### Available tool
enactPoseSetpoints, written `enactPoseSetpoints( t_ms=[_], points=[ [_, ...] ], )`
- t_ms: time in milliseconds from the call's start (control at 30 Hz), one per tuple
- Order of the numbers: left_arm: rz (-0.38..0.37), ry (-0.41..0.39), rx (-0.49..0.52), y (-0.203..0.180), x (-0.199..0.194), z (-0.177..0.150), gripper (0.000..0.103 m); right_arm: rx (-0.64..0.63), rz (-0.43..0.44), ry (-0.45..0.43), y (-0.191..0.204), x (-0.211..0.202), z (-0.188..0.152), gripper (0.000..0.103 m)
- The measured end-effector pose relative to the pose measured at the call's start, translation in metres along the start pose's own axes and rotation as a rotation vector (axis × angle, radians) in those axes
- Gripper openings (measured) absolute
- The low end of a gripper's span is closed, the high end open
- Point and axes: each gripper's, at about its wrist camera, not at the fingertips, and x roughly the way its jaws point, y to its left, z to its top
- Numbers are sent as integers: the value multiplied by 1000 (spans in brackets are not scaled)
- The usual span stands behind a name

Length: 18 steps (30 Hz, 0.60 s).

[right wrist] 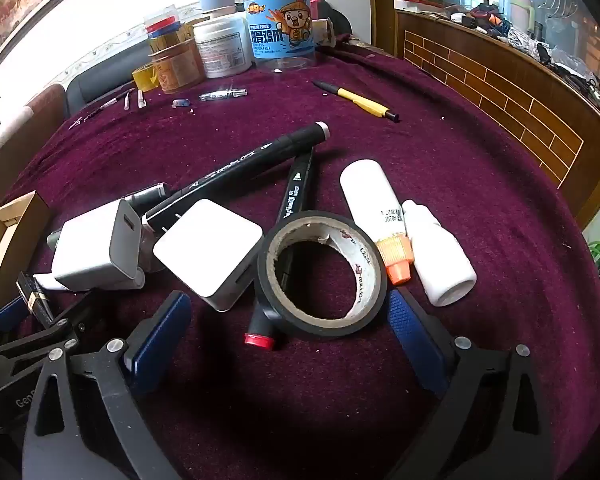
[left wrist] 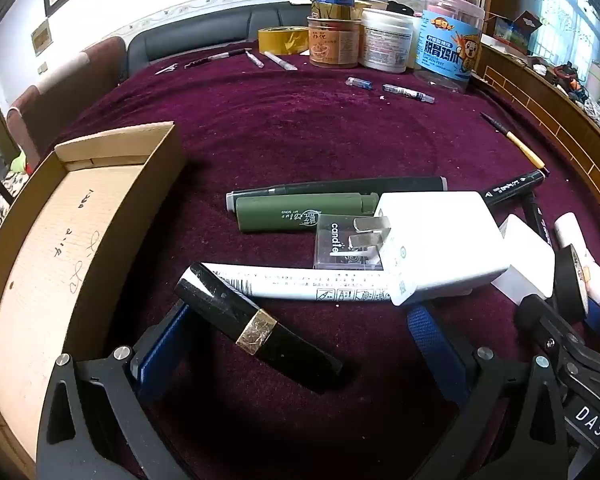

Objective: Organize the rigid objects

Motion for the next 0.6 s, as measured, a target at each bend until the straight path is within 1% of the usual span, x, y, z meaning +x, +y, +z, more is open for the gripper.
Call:
enactPoseSetpoints(
  t_ms=[133, 233, 300, 333, 367, 433, 600],
  points=[
    [-1, 15, -3, 7, 0, -2, 102, 4, 14, -3, 1, -1, 0, 100],
    [-8, 34, 30, 8, -4, -6, 102, -19, 35, 6, 2, -1, 0, 103],
    [-10, 12, 41, 11, -14, -16, 102, -59, 48, 32, 4, 0, 0, 103],
    [1, 7, 45, 9, -16, -19, 102, -79, 50, 51, 4, 0, 0, 103],
    [6, 6, 39, 9, -18, -21, 102, -101, 45, 71, 5, 1, 0, 103],
    [8, 2, 32, 8, -18, -24, 102, -158, 7, 90, 11, 3, -2, 103],
    [0, -2, 21, 9, -18, -26, 102, -135, -12, 84, 11, -2, -7, 103]
  ],
)
